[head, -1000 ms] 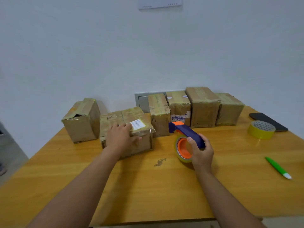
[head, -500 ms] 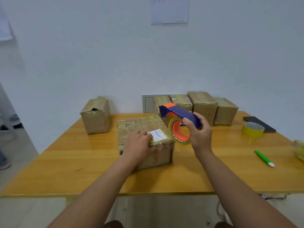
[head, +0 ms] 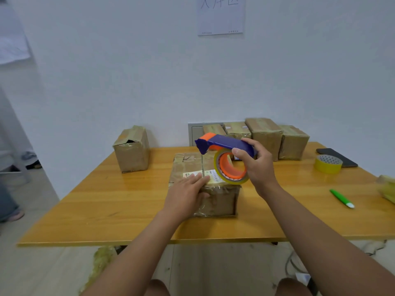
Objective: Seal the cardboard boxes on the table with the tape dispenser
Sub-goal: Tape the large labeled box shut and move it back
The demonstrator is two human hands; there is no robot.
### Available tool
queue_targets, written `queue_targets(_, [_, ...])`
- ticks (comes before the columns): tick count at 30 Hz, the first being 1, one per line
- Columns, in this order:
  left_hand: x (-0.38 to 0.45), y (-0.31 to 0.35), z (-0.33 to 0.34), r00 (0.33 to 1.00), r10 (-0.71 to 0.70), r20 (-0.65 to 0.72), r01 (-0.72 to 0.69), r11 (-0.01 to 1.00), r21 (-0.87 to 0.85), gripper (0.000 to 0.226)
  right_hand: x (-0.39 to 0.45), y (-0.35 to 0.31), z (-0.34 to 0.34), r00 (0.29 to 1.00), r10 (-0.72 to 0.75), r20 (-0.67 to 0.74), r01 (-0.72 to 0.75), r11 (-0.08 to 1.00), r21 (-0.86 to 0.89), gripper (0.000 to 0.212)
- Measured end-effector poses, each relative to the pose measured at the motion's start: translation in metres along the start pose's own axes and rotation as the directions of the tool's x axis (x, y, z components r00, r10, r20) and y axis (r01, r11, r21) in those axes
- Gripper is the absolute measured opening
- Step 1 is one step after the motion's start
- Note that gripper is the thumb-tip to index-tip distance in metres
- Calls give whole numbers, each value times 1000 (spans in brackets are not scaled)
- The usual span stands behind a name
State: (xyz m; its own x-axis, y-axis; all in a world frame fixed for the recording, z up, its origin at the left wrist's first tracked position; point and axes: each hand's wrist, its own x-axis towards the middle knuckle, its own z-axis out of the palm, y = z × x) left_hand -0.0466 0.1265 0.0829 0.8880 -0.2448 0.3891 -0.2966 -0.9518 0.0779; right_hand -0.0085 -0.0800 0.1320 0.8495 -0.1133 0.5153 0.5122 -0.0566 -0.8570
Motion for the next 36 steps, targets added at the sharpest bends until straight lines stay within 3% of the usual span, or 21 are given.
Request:
queue_targets(3, [2,2,-2,998,0,65,0,1000,-7,57,0,-4,0,998,10,56,-9,1000,-8,56])
queue_targets(6, [2,-2,-22,983,-55,173,110,937,-331,60,2,-6,-5,995,28,99,-31,999,31,50])
queue_targets(9, [8,-5,-44,962,-262,71,238,688,-685,41,5,-9,-10,989,44,138,-57,995,86,52])
queue_targets(12, [15,-4,-60,868,-463,180,322,248,-914,29,6,-11,-12,980,57,191,-90,982,169,52])
queue_targets(14, [17,0,-66,845,-435,310,341,-7,-940,42,6,-11,-13,970,61,235,-109,975,196,52])
queue_targets(17, [20,3,-69,836,-391,386,343,-176,-923,50,7,-9,-12,956,64,285,-123,973,197,54])
queue_targets(24, [25,-1,-66,858,-340,385,280,-317,-906,27,14,-1,-9,945,76,317,-140,973,184,55])
queue_targets(28, [28,-7,-68,875,-290,388,269,-376,-887,27,20,1,-7,942,78,328,-150,968,200,62])
queue_targets(33, [34,-15,-67,844,-308,440,276,-453,-848,26,28,2,-3,936,72,344,-152,966,211,69])
queue_targets(36, [37,-18,-65,826,-333,456,293,-437,-850,29,32,3,-2,931,70,357,-144,972,186,68])
